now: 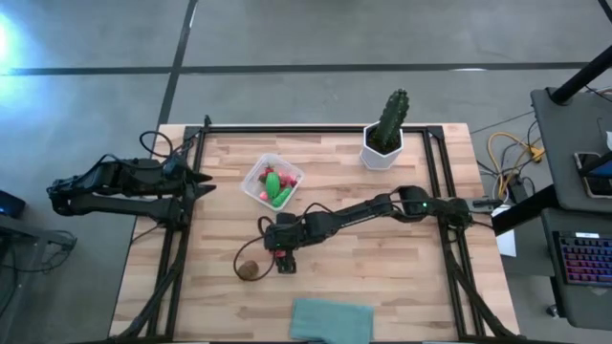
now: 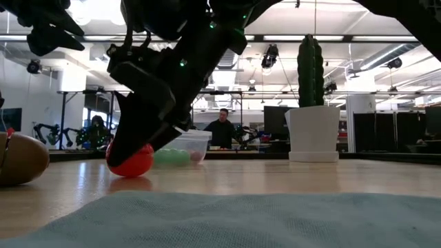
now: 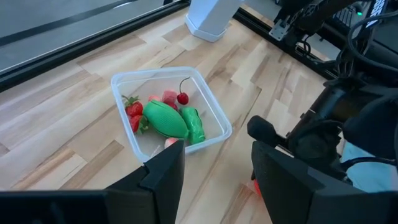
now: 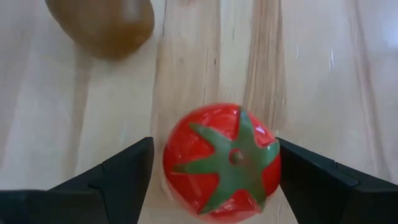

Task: Pick and placing Produce into tupperware
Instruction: Put the red tomato into the transparent bin

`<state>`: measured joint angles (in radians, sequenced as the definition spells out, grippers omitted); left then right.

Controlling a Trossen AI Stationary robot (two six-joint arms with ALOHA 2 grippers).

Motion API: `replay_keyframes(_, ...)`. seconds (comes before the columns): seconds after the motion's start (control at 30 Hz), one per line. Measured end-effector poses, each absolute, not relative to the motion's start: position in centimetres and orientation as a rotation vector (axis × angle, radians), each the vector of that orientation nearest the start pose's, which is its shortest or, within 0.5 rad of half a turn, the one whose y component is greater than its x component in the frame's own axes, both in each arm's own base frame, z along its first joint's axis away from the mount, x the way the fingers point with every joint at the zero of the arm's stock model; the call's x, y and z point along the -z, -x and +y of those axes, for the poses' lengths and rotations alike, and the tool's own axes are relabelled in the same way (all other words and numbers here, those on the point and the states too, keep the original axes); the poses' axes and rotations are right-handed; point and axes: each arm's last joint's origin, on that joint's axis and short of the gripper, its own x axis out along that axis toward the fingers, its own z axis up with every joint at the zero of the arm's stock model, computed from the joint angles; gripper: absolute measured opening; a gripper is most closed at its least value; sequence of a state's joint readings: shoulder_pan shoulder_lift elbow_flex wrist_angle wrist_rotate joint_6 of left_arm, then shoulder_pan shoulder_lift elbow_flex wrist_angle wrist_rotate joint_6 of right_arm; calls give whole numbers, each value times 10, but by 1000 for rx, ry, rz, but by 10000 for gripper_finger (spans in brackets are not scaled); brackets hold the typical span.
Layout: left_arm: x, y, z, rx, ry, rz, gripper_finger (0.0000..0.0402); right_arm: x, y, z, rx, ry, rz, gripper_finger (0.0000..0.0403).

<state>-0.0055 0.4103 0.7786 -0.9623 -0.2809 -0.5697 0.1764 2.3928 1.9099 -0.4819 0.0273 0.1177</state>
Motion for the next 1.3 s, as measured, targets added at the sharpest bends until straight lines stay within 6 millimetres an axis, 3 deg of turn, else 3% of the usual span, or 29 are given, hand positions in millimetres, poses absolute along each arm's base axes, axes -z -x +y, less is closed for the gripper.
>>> replay_keyframes(0.43, -299, -64, 8, -426, 464, 496, 173, -143, -505, 89, -77, -14, 978, 253)
replay_keyframes(0.7, -299, -64, 8, -427, 465, 495, 173, -144, -505, 89, -79, -11, 972, 267)
replay_keyframes(0.83, -299, -64, 8, -427, 465, 495, 173, -160, -508, 89, -75, -14, 931, 266)
replay_keyframes(0.93, -299, -64, 8, -427, 465, 495, 173, -187, -515, 84, -34, -10, 850, 259)
replay_keyframes(1.03, -300, -64, 8, -427, 465, 495, 173, -220, -521, 69, 51, -7, 754, 256)
replay_keyframes(1.13, -300, -64, 8, -427, 465, 495, 173, -244, -524, 41, 184, -7, 724, 261)
replay_keyframes(1.3, -300, -64, 8, -427, 465, 495, 173, -248, -517, -27, 375, -123, 815, 268)
